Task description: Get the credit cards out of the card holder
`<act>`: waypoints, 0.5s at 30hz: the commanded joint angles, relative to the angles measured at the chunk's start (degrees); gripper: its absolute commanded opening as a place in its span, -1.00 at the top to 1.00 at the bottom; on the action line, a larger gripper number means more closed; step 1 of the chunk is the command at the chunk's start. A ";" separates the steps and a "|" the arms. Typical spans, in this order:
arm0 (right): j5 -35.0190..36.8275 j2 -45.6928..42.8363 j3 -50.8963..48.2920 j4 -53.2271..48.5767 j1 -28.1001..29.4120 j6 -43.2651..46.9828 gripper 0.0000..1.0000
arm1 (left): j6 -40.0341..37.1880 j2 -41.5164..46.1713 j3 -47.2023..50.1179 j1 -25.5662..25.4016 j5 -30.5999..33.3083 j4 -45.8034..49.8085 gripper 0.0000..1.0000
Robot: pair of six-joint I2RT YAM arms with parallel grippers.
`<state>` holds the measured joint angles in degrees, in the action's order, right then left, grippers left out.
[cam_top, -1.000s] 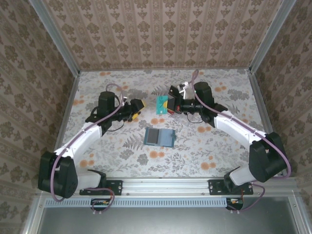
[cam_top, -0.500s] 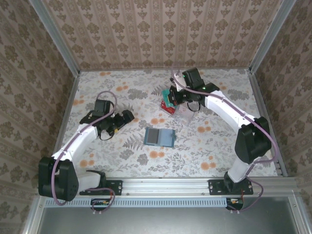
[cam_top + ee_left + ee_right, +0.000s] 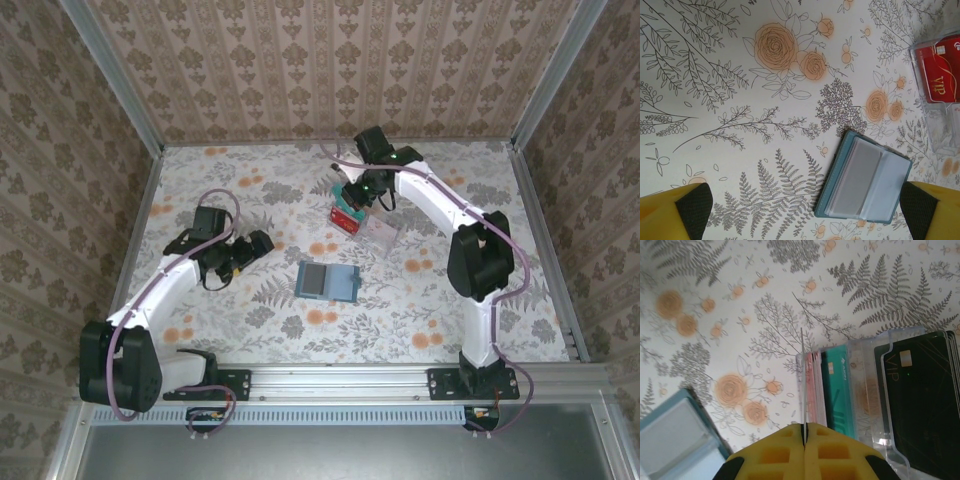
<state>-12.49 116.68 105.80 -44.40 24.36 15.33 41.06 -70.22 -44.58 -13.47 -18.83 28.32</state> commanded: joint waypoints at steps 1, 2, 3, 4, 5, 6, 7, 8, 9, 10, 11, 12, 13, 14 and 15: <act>3.01 2.57 3.43 -4.64 -0.37 4.05 1.00 | -1.00 -0.78 0.16 0.47 -0.86 0.96 -1.00; 3.53 2.94 3.77 -4.65 -0.45 4.26 1.00 | -0.99 -1.05 0.16 0.47 -1.07 0.89 -1.00; 4.09 3.39 4.04 -4.65 -0.45 4.43 1.00 | -0.83 -1.23 0.11 0.49 -1.28 0.72 -1.00; 4.43 3.60 4.14 -4.67 -0.51 4.82 1.00 | -0.75 -1.54 0.12 0.55 -1.70 0.37 -1.00; 4.57 3.92 4.23 -4.66 -0.55 5.19 1.00 | -0.70 -1.74 0.19 0.55 -2.12 0.04 -1.00; 4.44 4.19 4.30 -4.77 -0.76 5.60 1.00 | -0.62 -1.97 0.27 0.56 -2.55 -0.32 -1.00; 4.38 4.51 4.54 -5.06 -0.88 6.18 1.00 | -0.57 -2.24 0.34 0.55 -2.96 -0.70 -1.00; 4.57 4.97 4.87 -5.47 -0.98 6.51 1.00 | -0.58 -2.50 0.30 0.55 -3.29 -0.88 -1.00; 4.79 5.38 5.30 -6.04 -1.07 6.92 1.00 | -0.64 -2.72 0.35 0.55 -3.56 -1.01 -1.00; 5.06 6.01 5.85 -6.91 -1.16 7.35 1.00 | -0.69 -2.94 0.28 0.56 -3.81 -1.14 -1.00; 5.28 6.55 6.23 -7.63 -1.22 7.89 1.00 | -0.71 -3.08 0.19 0.57 -4.02 -1.22 -1.00; 5.53 6.76 6.35 -7.88 -1.24 8.33 1.00 | -0.77 -3.22 0.25 0.56 -4.32 -1.37 -1.00; 5.95 6.97 6.28 -7.86 -1.33 8.80 1.00 | -0.72 -3.30 0.25 0.55 -4.54 -1.50 -1.00; 5.99 7.12 6.25 -7.81 -1.28 9.21 1.00 | -0.70 -3.35 0.19 0.55 -4.64 -1.70 -1.00; 5.97 7.30 6.26 -7.94 -1.27 9.48 1.00 | -0.69 -3.27 0.24 0.55 -4.72 -1.85 -1.00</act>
<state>-8.08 122.43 110.32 -49.28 23.24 22.06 41.08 -73.19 -44.58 -13.39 -22.02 27.20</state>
